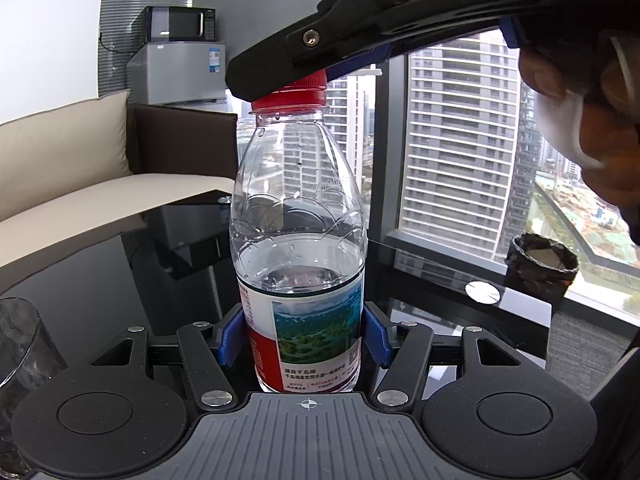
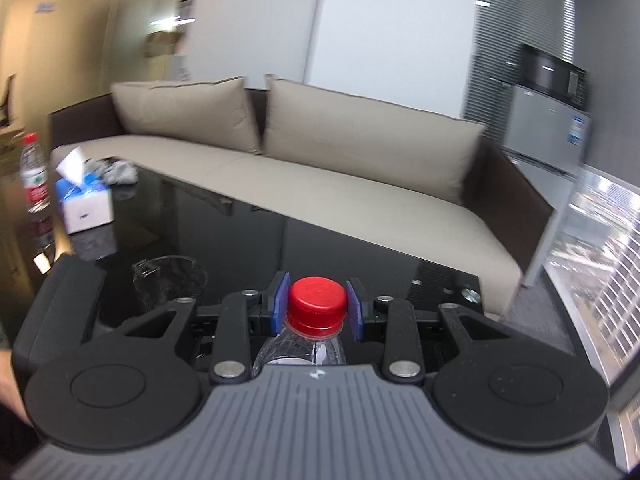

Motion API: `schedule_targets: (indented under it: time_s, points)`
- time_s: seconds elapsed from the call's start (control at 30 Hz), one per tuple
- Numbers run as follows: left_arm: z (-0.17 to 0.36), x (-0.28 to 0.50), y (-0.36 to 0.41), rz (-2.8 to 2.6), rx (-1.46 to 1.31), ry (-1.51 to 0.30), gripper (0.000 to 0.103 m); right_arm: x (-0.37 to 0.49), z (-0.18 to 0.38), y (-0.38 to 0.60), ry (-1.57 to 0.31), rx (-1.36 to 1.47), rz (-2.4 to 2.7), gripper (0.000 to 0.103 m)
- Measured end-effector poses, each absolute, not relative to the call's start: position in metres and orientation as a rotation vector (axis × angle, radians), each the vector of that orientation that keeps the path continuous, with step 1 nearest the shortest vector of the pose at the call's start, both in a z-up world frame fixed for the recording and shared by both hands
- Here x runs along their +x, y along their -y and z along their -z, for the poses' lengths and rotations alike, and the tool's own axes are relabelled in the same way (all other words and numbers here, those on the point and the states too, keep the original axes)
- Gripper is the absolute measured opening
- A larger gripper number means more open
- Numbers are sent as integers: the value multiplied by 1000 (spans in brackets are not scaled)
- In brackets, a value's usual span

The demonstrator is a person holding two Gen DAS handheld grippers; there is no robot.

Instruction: Unscrew bottle cap and pour

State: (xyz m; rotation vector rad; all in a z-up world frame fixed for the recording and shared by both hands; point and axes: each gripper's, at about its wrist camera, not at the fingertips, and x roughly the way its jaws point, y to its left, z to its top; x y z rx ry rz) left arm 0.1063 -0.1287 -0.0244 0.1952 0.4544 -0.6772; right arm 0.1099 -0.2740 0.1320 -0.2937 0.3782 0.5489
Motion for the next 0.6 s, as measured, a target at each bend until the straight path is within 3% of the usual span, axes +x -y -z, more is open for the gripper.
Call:
schedule_targets:
  time_s: [0.37,0.6]
  points:
    - [27,103,134,664,214,-435,57,107,-137,282,-409,-224,-520,32]
    - [28,99,138,640,218,-397,64,99,-137,278,-414,-204,-467,32]
